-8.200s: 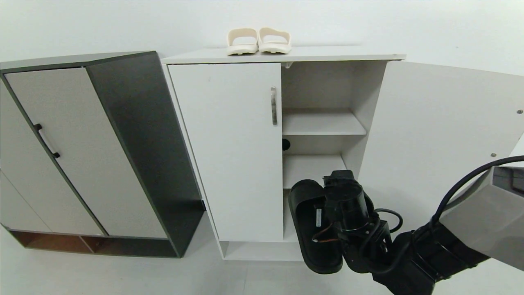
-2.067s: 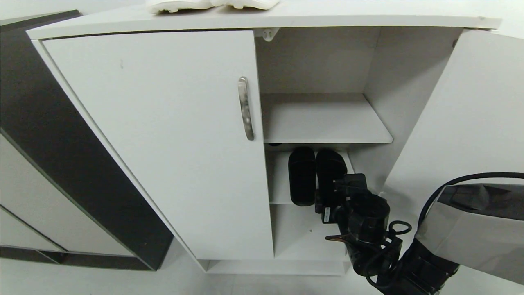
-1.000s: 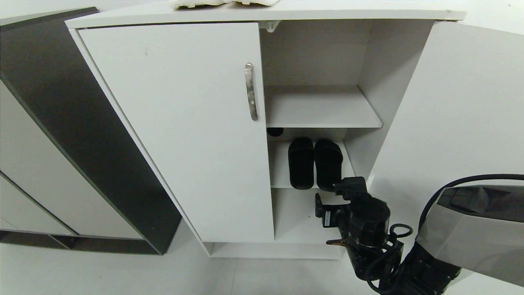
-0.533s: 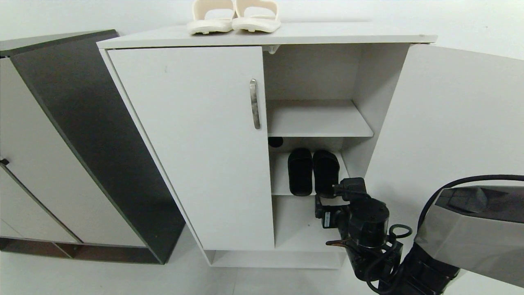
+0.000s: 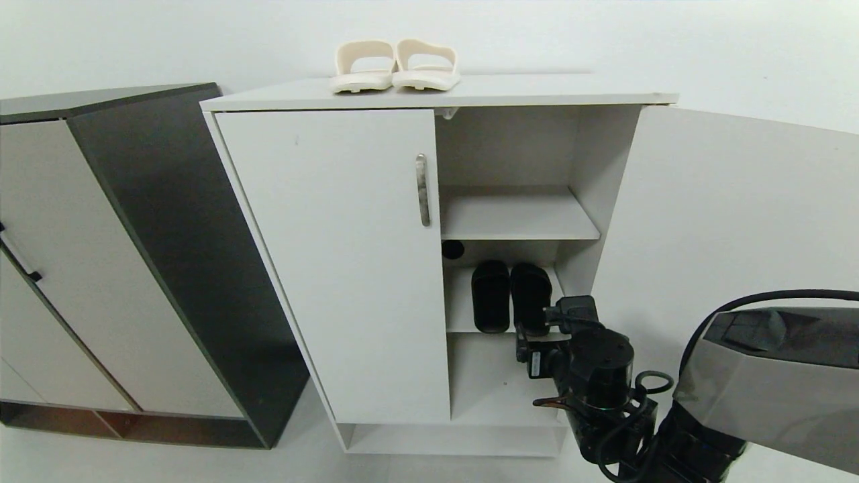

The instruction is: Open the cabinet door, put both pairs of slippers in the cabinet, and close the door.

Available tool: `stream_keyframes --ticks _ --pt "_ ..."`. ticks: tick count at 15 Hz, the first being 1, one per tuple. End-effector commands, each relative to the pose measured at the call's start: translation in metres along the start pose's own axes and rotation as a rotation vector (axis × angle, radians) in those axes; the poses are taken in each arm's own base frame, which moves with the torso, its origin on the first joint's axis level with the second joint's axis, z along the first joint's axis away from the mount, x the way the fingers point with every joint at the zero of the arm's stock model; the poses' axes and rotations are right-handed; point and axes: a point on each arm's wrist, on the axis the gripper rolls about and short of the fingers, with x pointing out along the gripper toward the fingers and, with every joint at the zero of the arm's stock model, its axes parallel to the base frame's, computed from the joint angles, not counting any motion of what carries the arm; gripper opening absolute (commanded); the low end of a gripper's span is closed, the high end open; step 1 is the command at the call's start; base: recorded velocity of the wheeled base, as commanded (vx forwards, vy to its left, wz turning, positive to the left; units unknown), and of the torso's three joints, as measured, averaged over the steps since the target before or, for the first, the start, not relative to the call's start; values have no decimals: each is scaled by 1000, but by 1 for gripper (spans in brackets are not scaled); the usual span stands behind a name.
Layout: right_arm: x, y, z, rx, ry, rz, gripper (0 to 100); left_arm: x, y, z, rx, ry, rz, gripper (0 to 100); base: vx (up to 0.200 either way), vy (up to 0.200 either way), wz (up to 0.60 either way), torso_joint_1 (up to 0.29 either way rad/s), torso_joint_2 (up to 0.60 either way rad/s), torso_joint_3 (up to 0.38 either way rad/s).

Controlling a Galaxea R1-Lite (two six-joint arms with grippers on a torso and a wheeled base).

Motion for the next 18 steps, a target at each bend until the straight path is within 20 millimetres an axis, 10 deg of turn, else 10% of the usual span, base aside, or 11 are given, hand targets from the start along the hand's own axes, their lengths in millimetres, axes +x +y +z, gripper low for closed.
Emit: stream_keyframes --ticks 1,8,18 --pt "-1 -1 -3 -4 5 0 100 0 0 0 0 1 2 0 0 0 0 0 0 0" --pt "-8 -5 4 -6 -14 8 100 0 0 0 2 1 0 0 0 0 0 2 16 25" --pt "-12 -15 3 -41 -42 22 100 0 0 0 2 1 0 0 0 200 0 5 3 1"
